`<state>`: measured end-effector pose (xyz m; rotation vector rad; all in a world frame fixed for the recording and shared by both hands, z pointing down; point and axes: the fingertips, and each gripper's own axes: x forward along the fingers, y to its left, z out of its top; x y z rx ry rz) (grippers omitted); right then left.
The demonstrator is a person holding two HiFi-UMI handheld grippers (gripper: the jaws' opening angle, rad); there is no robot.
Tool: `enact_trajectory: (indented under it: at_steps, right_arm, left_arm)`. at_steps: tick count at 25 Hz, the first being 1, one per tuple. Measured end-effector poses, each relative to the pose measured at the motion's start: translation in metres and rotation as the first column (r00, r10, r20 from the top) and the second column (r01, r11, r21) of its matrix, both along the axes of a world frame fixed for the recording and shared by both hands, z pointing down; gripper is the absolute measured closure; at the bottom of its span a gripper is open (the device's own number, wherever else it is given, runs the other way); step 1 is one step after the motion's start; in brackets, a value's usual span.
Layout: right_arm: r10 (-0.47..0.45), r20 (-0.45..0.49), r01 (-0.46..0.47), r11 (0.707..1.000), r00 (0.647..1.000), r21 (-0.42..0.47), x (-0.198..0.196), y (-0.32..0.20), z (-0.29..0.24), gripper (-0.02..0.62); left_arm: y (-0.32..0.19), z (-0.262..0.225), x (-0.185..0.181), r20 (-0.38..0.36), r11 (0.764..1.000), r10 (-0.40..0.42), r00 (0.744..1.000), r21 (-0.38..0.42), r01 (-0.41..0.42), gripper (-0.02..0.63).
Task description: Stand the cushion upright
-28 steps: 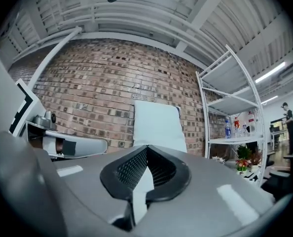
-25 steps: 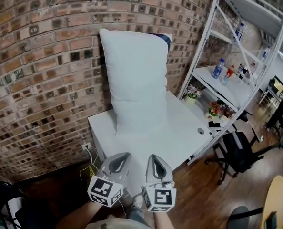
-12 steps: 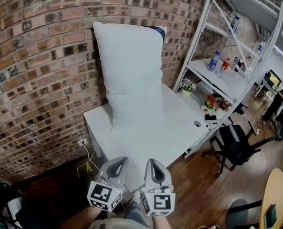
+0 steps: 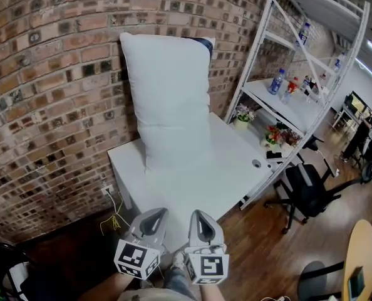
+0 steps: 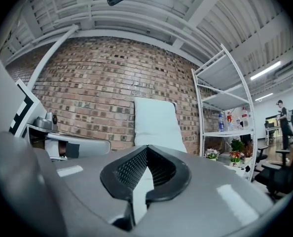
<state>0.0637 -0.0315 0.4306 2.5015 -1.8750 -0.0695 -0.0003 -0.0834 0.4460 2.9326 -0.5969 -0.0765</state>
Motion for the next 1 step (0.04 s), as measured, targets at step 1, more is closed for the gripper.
enact_trajectory:
  at_steps: [1]
  right_arm:
    - [0.001,0.005,-0.001,1.0,1.0,0.0,-0.0002,0.0004,0.0002,0.595]
  left_arm:
    - [0.0012,-0.0012,0.0004,-0.002,1.0,0.002,1.0,-0.002,-0.002,0.606]
